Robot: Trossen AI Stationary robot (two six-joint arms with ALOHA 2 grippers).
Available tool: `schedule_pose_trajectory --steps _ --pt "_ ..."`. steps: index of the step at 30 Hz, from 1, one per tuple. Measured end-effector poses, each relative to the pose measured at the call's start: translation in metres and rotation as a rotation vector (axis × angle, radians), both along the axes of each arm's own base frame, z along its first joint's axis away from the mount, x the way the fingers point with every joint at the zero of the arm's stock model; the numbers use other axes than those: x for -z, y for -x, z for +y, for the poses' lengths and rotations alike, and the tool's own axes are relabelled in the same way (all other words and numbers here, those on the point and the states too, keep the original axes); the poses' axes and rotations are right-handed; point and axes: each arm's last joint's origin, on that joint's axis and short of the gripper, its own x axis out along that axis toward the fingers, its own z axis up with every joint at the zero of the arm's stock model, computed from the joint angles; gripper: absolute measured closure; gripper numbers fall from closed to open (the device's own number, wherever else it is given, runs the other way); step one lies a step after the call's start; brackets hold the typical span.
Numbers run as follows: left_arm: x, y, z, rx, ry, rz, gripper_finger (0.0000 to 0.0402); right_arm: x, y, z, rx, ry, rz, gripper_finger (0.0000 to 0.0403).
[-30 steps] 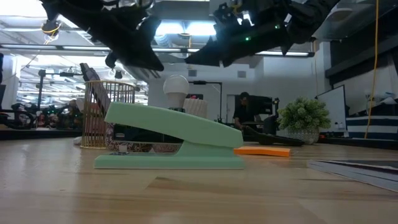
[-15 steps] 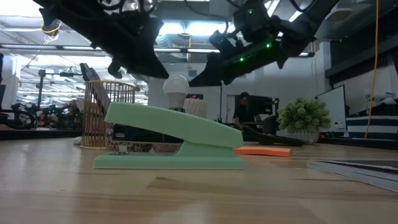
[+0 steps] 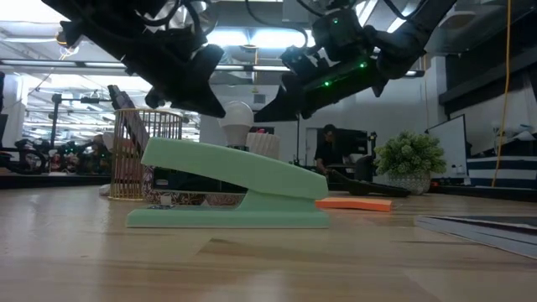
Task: Screw lightbulb
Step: Insert the white lightbulb into the silver lamp
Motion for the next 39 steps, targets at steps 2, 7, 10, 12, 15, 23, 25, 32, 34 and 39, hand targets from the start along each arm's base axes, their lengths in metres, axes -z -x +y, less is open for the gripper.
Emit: schedule_pose_trajectory --steps 2,7,10,12,15,23,25,32,34,39 --pt "0.001 0.001 0.0 -0.014 -0.009 0.01 0.04 0.0 0.0 0.001 -0.015 -0.012 0.004 0.0396" --pt "0.001 0.002 0.001 -0.033 -0.023 0.02 0.04 0.001 0.0 0.002 -0.061 -0.057 0.002 0.0396" --pt "0.002 0.003 0.002 -0.046 -0.032 0.025 0.04 0.001 -0.001 0.006 -0.084 -0.062 0.004 0.0396" --pt "0.002 0.003 0.002 -0.061 -0.042 0.026 0.04 0.001 -0.001 0.01 -0.11 -0.069 0.008 0.0396" --pt "0.002 0.003 0.004 -0.08 -0.033 0.007 0.04 0.002 -0.002 0.019 -0.179 -0.087 0.009 0.0396" --pt "0.002 0.003 0.006 -0.089 -0.025 0.009 0.04 0.002 -0.004 0.027 -0.172 -0.069 0.008 0.0396" --pt "0.002 0.003 0.005 -0.082 -0.031 0.015 0.04 0.002 -0.004 0.026 -0.16 -0.063 0.001 0.0396" --pt "0.002 0.003 0.005 -0.08 -0.04 0.024 0.04 -0.002 -0.003 0.026 -0.153 -0.049 -0.011 0.0396" --pt "-0.001 0.004 0.005 -0.079 -0.039 0.015 0.04 -0.008 -0.001 0.025 -0.137 -0.039 -0.021 0.0396" --pt "-0.017 0.011 0.002 -0.06 -0.041 -0.041 0.04 -0.027 0.004 0.025 -0.112 0.024 -0.057 0.0396"
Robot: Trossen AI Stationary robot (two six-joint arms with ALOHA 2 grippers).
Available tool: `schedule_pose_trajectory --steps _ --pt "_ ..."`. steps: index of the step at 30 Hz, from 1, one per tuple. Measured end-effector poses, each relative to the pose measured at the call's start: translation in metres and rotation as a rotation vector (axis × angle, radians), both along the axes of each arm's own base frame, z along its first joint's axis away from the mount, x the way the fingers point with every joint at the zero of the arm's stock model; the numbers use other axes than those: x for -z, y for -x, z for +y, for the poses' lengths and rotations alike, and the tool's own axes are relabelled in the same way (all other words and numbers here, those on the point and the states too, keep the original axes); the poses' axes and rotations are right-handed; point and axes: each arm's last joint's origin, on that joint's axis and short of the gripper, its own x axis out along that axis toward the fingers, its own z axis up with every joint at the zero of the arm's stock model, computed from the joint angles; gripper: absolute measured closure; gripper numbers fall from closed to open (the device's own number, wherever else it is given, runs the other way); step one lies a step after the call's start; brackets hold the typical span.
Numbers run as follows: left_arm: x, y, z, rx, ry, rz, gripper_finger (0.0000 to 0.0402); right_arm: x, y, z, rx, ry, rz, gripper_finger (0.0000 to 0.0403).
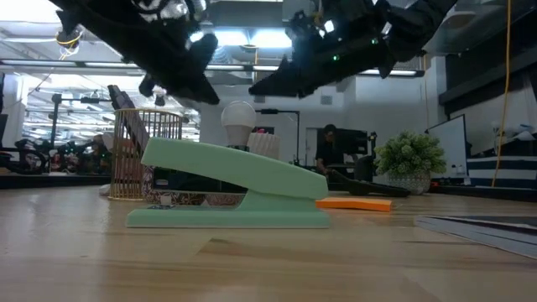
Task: Screw lightbulb
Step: Insert the white lightbulb into the silver lamp
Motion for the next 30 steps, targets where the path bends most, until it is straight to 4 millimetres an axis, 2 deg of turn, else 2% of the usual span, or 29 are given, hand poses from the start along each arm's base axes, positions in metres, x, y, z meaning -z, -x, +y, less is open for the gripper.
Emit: schedule_pose_trajectory --steps 4,7,12,16,19,30 --pt "-0.011 0.005 -0.007 0.03 0.009 -0.051 0.04 -0.01 0.003 -0.002 0.078 0.071 -0.022 0.0396" --pt "-0.012 0.006 -0.013 0.05 0.022 -0.066 0.04 -0.011 0.004 -0.007 0.153 0.128 -0.016 0.0396" --pt "-0.005 0.001 -0.019 0.049 0.059 -0.097 0.04 0.0 0.003 -0.025 0.197 0.115 0.014 0.0396" --pt "-0.001 -0.005 -0.019 0.054 0.047 -0.102 0.04 0.01 0.002 -0.034 0.184 0.045 0.03 0.0396" --pt "0.006 -0.008 -0.018 0.047 0.042 -0.076 0.04 0.015 0.001 -0.034 0.152 0.013 0.037 0.0396" --pt "0.014 -0.012 -0.009 0.01 0.034 -0.043 0.04 0.016 0.0 -0.031 0.068 -0.044 0.037 0.0396"
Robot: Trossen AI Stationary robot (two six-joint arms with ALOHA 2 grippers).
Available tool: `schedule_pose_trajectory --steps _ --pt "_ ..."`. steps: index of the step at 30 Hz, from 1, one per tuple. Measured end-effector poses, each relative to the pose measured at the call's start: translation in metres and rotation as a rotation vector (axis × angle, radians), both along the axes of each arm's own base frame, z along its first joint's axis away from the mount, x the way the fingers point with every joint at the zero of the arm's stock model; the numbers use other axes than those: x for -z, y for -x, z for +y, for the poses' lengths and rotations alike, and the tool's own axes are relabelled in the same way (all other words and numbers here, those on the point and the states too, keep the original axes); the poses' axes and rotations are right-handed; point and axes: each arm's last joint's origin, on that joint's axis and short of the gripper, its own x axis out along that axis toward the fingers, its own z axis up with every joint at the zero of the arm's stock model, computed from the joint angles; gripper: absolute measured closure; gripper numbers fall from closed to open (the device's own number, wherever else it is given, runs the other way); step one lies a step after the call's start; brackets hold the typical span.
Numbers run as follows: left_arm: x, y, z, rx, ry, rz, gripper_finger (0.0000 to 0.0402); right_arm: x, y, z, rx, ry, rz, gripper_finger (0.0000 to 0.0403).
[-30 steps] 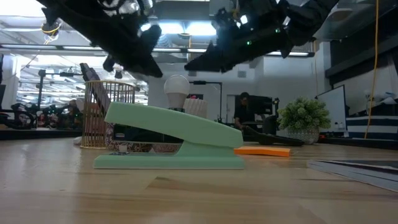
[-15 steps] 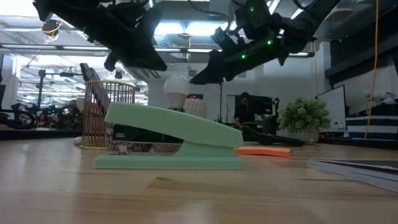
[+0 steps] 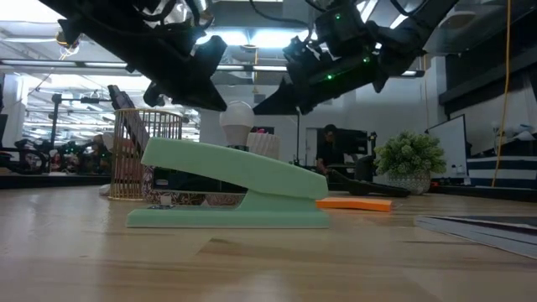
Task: Screw lightbulb
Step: Insert the white lightbulb into the silver lamp
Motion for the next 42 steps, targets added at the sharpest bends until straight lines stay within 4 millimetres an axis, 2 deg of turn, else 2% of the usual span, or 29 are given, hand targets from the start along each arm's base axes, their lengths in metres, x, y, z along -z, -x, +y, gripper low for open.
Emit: schedule_pose_trajectory --steps 7,18,22,29,34,38,42 --pt "0.003 0.002 0.006 -0.034 0.0 0.027 0.04 0.001 -0.001 0.009 -0.046 -0.031 0.014 0.0396" --pt "0.004 0.001 0.023 -0.086 -0.002 0.043 0.04 0.001 -0.005 0.035 -0.135 -0.035 0.009 0.0396" --pt "0.003 0.001 0.026 -0.093 -0.02 0.058 0.04 -0.001 -0.006 0.042 -0.116 -0.013 -0.009 0.0396" --pt "-0.016 0.008 0.022 -0.055 -0.065 0.032 0.04 -0.021 0.0 0.038 -0.022 0.086 -0.051 0.0396" --pt "-0.032 0.015 0.013 -0.021 -0.057 -0.035 0.04 -0.037 0.006 0.034 0.075 0.217 -0.071 0.0396" --pt "-0.031 0.016 0.002 0.019 -0.039 -0.047 0.04 -0.036 0.008 0.02 0.133 0.242 -0.053 0.0396" --pt "-0.024 0.013 -0.007 0.069 -0.008 -0.036 0.04 -0.024 0.007 0.003 0.138 0.166 -0.02 0.0396"
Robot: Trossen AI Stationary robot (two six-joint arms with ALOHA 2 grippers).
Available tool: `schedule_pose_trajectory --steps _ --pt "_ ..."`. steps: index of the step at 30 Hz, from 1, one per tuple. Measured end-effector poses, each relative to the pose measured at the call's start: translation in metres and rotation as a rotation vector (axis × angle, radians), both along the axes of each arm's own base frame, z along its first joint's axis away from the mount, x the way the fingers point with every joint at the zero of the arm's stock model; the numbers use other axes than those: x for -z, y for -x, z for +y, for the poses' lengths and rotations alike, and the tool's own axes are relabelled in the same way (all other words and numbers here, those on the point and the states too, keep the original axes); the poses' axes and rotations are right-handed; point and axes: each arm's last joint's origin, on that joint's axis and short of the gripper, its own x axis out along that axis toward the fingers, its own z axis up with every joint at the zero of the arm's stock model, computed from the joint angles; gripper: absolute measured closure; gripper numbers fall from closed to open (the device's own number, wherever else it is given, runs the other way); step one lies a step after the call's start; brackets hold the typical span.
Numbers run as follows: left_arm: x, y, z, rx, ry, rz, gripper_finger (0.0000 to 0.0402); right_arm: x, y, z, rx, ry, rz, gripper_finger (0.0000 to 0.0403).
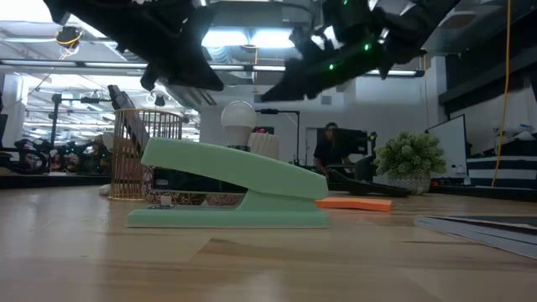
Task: Screw lightbulb
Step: Insert the white lightbulb into the silver lamp
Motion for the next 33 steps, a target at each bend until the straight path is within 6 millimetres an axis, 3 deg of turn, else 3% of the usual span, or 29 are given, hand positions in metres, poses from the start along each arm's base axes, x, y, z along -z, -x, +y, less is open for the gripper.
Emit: schedule_pose_trajectory --steps 9,33 --pt "0.017 -0.007 -0.001 -0.009 0.002 0.055 0.04 0.023 -0.006 -0.003 -0.094 -0.13 0.038 0.0396" --pt "0.028 -0.011 0.033 -0.133 -0.002 0.118 0.04 0.024 -0.013 0.035 -0.236 -0.208 0.027 0.0396"
